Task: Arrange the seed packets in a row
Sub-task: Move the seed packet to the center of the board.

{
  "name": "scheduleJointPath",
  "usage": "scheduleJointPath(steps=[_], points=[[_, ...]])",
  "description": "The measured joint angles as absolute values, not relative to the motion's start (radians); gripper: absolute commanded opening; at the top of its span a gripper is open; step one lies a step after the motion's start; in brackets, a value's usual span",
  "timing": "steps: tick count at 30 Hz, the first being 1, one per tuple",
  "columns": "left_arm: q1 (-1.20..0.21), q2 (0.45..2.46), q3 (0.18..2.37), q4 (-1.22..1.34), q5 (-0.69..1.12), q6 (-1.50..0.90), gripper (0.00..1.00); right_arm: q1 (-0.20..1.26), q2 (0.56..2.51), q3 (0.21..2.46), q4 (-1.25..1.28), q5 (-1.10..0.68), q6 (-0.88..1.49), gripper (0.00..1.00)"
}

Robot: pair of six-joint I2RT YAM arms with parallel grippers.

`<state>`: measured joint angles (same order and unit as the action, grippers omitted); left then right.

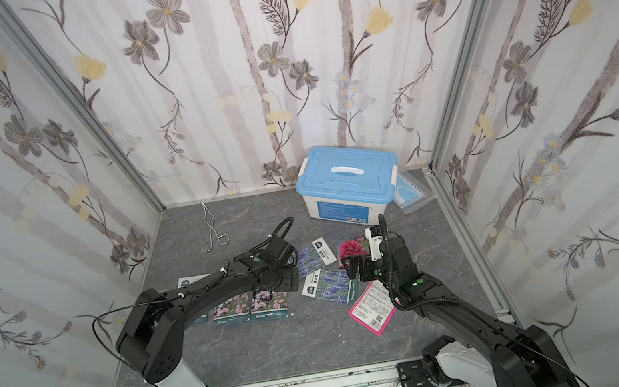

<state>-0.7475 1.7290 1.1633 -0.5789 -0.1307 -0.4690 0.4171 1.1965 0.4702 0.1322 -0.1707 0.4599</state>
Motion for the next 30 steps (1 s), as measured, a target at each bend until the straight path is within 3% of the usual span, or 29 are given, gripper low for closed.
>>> scheduleJointPath(steps=[15,30], points=[[-0.763,1.958,1.36,-0.461,0.009,-0.376,0.96,0.271,0.944,0.414,0.144,-0.296,0.504,1.0],[-0.785,2.099,1.446,-0.303,0.111,-0.287,0.95,0.227,0.764,0.451,0.017,-0.327,0.509,1.0]])
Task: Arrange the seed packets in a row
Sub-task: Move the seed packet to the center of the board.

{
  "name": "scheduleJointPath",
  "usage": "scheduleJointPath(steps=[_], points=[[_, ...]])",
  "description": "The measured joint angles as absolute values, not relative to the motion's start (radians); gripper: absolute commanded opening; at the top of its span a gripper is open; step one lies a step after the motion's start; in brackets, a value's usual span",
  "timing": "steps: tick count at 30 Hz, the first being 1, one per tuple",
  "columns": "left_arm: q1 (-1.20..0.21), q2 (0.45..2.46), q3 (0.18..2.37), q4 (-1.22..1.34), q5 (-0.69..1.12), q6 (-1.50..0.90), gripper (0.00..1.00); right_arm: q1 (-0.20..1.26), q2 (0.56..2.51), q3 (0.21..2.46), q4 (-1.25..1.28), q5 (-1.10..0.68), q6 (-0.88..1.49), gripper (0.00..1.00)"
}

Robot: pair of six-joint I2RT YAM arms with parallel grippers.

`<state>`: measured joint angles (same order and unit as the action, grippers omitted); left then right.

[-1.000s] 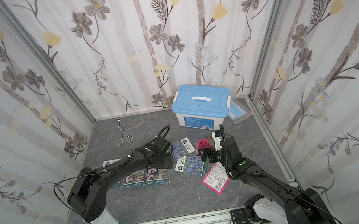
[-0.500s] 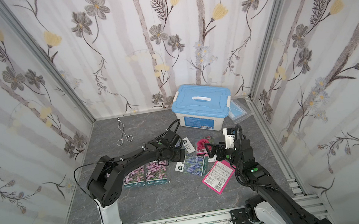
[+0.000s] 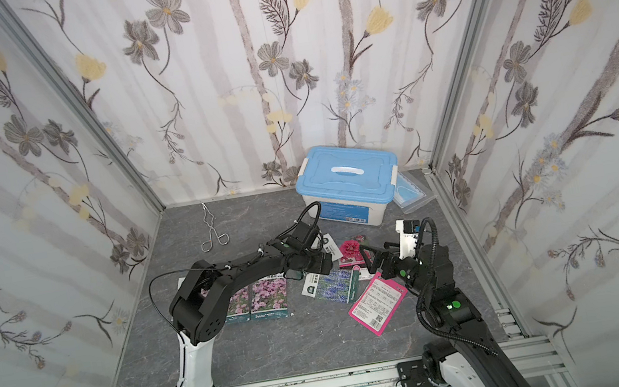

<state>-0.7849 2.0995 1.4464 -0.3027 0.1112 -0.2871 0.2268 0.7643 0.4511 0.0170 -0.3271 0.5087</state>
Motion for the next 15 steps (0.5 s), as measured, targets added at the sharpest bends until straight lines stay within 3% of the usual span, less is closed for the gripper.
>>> scheduleJointPath(steps=[15], points=[[-0.867,2.141,1.552,-0.304,0.218,-0.313,0.97,0.189,0.733,0.451,-0.056,-0.286,0.509,1.0]])
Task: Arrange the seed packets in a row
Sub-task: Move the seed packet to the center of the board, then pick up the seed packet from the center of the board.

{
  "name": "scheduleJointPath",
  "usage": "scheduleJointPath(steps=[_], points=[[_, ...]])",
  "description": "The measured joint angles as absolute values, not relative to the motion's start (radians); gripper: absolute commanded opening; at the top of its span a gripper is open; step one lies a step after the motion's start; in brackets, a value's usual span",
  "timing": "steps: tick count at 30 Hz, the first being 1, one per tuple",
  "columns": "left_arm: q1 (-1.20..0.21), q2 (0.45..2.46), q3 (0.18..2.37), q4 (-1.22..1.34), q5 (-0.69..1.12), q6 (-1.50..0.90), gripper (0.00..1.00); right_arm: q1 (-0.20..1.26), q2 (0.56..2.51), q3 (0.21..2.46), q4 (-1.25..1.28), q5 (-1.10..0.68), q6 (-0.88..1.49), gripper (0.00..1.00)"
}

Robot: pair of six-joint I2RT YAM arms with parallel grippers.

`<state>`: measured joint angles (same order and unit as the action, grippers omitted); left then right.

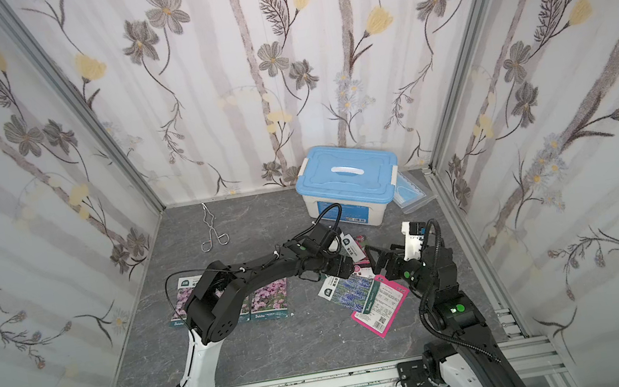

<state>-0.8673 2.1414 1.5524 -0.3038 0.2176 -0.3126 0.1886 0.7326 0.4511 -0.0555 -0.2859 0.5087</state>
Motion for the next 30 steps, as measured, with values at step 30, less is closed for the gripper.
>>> scheduleJointPath(steps=[30], points=[[-0.731,2.095,1.518,-0.287,0.16,-0.325,0.92,0.164,1.451,0.395,0.356,-0.492,0.655,0.65]])
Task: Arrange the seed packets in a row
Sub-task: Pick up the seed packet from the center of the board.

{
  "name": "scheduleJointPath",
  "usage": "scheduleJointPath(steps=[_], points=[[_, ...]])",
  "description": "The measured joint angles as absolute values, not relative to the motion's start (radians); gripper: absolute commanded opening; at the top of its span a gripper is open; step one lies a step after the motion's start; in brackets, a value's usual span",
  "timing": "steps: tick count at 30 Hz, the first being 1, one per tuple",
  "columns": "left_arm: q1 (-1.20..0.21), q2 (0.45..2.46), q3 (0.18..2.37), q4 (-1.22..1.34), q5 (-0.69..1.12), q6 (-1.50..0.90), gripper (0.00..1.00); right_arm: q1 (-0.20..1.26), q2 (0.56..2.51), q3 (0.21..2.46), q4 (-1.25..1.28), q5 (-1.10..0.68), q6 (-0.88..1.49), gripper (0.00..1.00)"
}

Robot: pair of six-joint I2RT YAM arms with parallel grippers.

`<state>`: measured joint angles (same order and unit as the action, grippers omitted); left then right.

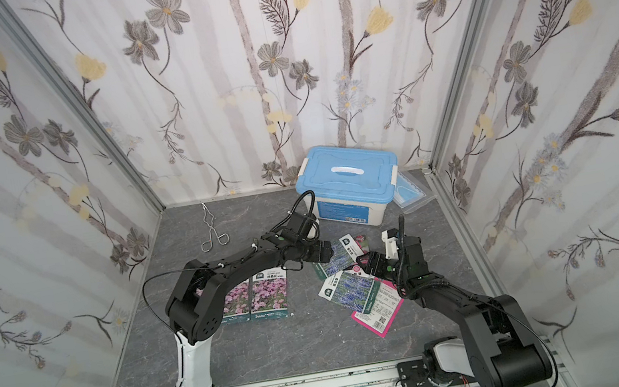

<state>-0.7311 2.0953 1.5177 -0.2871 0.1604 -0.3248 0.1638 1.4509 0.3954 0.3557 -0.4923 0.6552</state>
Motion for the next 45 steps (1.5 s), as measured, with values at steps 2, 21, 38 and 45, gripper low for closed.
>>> scheduleJointPath(steps=[2,21,38,45], points=[[-0.728,2.122,1.537,-0.284,0.165,-0.32,0.91,0.165,1.499,0.414,0.383,-0.496,0.662,0.63],[-0.714,2.172,1.512,-0.176,0.204,-0.306,0.86,0.205,1.788,0.514,0.511,-0.495,0.677,0.5],[-0.753,2.145,1.466,-0.142,0.235,-0.307,0.85,0.242,1.898,0.59,0.598,-0.469,0.707,0.15],[-0.764,2.108,1.418,-0.153,0.241,-0.311,0.85,0.258,1.907,0.604,0.626,-0.462,0.721,0.0]])
